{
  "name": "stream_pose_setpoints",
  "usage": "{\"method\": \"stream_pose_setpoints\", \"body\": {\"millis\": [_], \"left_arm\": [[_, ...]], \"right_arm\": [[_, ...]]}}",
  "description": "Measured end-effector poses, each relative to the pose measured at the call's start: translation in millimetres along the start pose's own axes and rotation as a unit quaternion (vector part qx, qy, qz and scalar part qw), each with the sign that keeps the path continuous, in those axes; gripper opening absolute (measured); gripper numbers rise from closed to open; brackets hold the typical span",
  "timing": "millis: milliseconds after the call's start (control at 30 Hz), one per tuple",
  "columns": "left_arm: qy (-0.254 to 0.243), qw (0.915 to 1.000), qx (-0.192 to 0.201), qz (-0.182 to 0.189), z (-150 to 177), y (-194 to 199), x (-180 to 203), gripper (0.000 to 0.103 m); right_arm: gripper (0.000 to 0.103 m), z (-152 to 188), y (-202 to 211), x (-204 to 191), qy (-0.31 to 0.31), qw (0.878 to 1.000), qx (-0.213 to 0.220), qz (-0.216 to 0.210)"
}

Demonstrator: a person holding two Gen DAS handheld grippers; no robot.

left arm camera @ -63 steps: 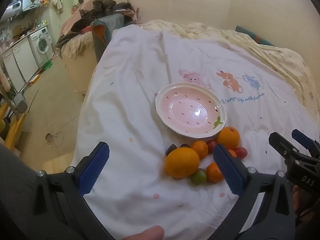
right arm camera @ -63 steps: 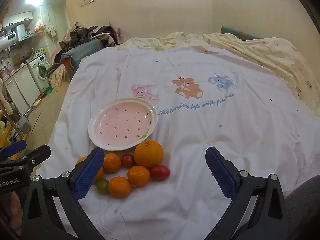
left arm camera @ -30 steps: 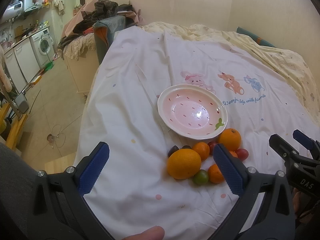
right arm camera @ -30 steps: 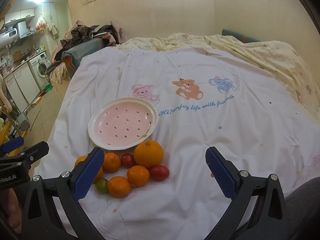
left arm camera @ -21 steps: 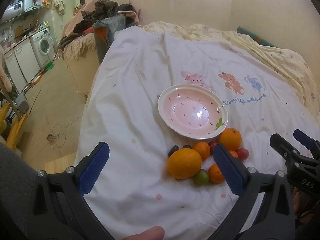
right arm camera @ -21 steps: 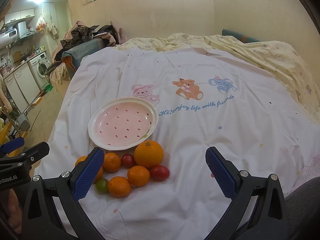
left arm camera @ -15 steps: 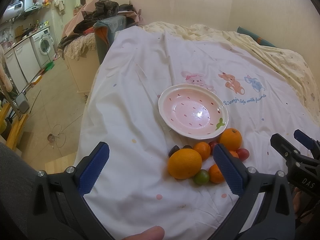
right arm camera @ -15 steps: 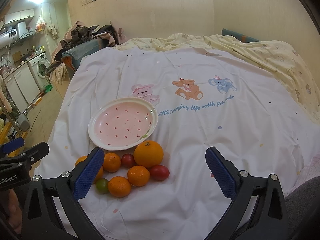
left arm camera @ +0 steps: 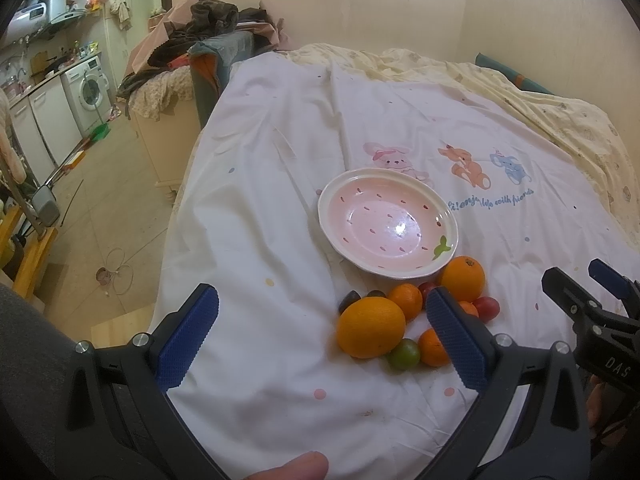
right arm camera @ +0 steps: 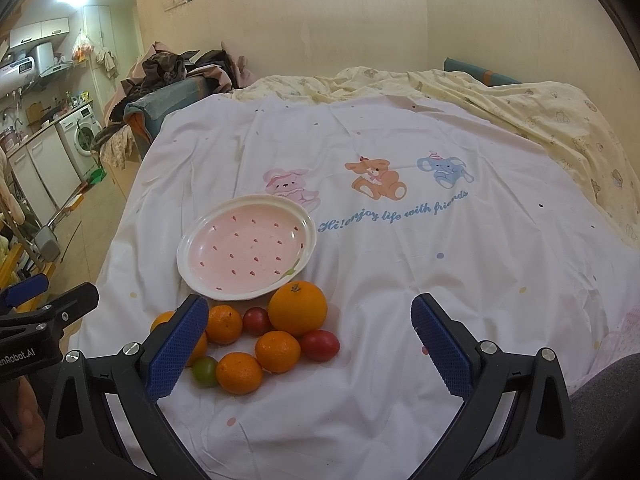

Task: Organize fruits

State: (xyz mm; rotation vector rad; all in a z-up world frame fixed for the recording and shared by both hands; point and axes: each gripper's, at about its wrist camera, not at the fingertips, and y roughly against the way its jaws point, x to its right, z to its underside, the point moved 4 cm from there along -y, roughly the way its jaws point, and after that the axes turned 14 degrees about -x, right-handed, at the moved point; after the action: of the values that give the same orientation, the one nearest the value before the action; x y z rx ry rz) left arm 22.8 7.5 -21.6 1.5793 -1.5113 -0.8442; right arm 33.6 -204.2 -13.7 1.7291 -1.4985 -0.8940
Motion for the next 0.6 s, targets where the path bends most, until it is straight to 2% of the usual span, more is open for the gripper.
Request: {"method": "stream_pose_setpoints", "body": {"millis": [600], "left_arm": [[-0.001,1.0,0.001,-0.002,0.1,0.2,-0.5,0.102]], "right_arm": [[0.103,0.4,-0.1,0.6,0.0,1.0,-0.001,0.0]]}}
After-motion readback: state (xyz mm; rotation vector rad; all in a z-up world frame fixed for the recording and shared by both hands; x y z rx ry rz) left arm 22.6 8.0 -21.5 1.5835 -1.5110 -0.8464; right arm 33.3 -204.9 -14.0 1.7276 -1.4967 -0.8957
